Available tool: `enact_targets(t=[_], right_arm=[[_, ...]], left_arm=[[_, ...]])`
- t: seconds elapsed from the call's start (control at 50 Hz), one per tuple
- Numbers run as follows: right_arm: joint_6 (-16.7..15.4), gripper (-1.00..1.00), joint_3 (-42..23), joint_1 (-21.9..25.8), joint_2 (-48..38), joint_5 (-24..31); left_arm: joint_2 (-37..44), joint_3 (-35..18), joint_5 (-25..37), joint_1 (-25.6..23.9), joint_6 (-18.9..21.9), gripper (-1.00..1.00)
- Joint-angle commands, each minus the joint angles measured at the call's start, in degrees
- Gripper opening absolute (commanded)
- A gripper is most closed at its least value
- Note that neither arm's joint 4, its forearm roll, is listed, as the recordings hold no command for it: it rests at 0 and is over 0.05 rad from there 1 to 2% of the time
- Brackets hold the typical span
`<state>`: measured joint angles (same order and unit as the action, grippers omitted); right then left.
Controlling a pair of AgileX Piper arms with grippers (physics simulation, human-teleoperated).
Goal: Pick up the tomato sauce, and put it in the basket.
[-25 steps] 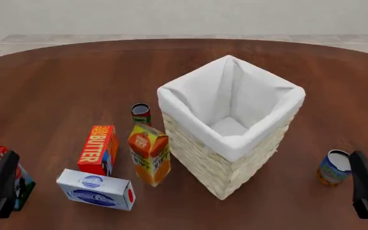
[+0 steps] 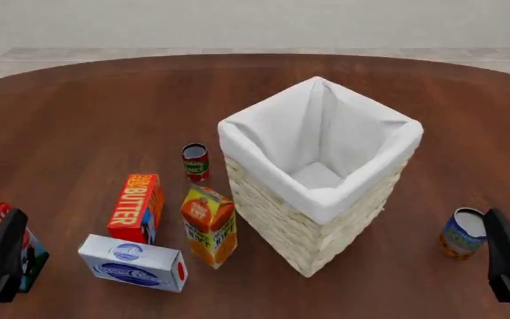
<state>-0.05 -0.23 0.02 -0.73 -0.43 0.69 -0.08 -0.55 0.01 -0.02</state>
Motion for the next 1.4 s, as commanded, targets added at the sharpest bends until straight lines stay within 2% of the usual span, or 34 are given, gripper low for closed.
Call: enact_targets(t=[0.02,0.1,0.42,0.46,0.5,0.52,0.54,0.56,0.6,0.72,0.78,0.88,1.04,1.1,1.2,1.4], right_arm=[[-0.01,1.0,0.0,0.0,-0.11,-0.11],[0.0,1.0,0.0,-0.01,-0.12,-0.11],[0.0,1.0,0.0,-0.02,-0.12,-0.11],[-0.01,1.0,0.0,-0.01,-0.13,-0.11],[0.01,1.0,0.0,-0.02,-0.12,-0.11],[-0.02,1.0,0.0,-0.01,-0.11,-0.11],[-0.01,1.0,0.0,0.0,-0.11,-0.11],[-0.01,1.0,0.0,0.0,-0.11,-0.11],[0.0,1.0,0.0,0.0,-0.14,-0.12],[-0.03,1.0,0.0,-0.01,-0.12,-0.11],[-0.01,1.0,0.0,-0.02,-0.13,-0.11],[0.01,1.0,0.0,-0.01,-0.12,-0.11],[-0.01,1.0,0.0,-0.01,-0.13,-0.11],[0.0,1.0,0.0,-0.01,-0.1,-0.11],[0.0,1.0,0.0,-0.01,-0.14,-0.12],[-0.01,1.0,0.0,0.0,-0.12,-0.11]], left_arm=[[1.34,-0.02,-1.26,0.0,-0.04,1.0],[-0.22,-0.08,0.33,-0.01,-0.04,1.0],[0.06,0.0,0.03,-0.06,0.0,1.0],[0.01,-0.01,0.35,-3.45,0.0,1.0],[10.08,0.02,-5.41,-1.8,-2.79,1.0],[10.53,0.03,-5.86,-1.8,-2.79,1.0],[6.75,-0.63,-3.7,-3.1,0.56,1.0],[6.42,-0.67,-3.33,-3.1,0.56,1.0],[8.4,-4.24,-1.03,-2.67,-3.07,1.0],[16.18,-8.88,1.11,-5.45,-2.64,1.0],[20.39,-11.17,1.94,-5.54,0.33,1.0],[24.31,-14.71,4.49,-6.56,-2.87,1.0],[28.0,-20.29,7.61,-7.61,-2.95,1.0],[30.41,-22.55,8.98,-8.26,-4.79,1.0],[33.72,-26.52,9.96,-8.81,-5.64,1.0],[37.94,-31.14,12.23,-10.04,-7.04,1.0]])
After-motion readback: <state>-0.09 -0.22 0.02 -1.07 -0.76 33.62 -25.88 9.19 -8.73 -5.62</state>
